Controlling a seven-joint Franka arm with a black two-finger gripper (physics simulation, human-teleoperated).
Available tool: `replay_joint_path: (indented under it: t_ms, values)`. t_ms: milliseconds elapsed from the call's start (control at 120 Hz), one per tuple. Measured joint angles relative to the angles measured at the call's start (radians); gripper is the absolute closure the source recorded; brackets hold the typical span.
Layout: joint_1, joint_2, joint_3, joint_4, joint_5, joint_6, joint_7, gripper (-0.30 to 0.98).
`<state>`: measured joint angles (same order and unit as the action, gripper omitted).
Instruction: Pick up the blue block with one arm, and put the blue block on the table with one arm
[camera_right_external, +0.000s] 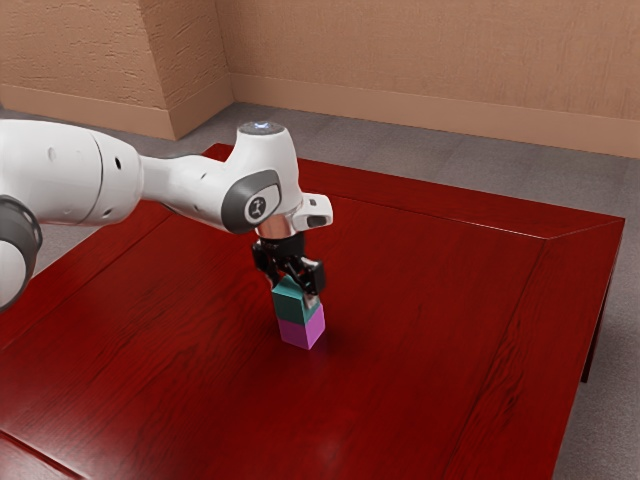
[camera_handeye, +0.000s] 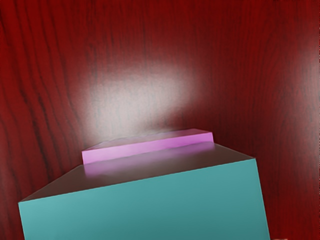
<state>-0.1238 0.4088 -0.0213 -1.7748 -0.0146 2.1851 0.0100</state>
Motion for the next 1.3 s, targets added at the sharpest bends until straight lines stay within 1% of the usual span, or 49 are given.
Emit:
replay_joint_path:
  t_ms: [83,367,492,633,733,833,867,933,1000,1042,1100,1300]
  values:
    - [0.0,-0.001,0.0,0.001,0.001,0.001,-0.001,0.25]
    - [-0.007,-0.007,-0.004,0.025,0.019,-0.003,-0.013,0.39]
    - [-0.049,-0.006,-0.006,0.098,0.039,-0.039,-0.025,0.49]
    - [-0.115,0.007,-0.006,0.128,0.056,-0.066,-0.04,0.57]
    - [-0.159,0.067,-0.005,0.177,0.064,-0.076,-0.051,0.62]
    - [-0.179,0.139,-0.004,0.234,0.07,-0.084,-0.063,0.67]
    - [-0.184,0.151,-0.004,0.244,0.072,-0.086,-0.067,0.71]
    - [-0.189,0.167,-0.003,0.256,0.075,-0.09,-0.074,0.65]
    - [-0.191,0.174,-0.003,0.265,0.069,-0.093,-0.077,0.53]
    - [-0.191,0.176,-0.003,0.27,0.061,-0.096,-0.076,0.42]
    - [-0.191,0.177,-0.003,0.273,0.05,-0.1,-0.072,0.33]
    - [-0.195,0.178,-0.003,0.282,0.027,-0.108,-0.058,0.14]
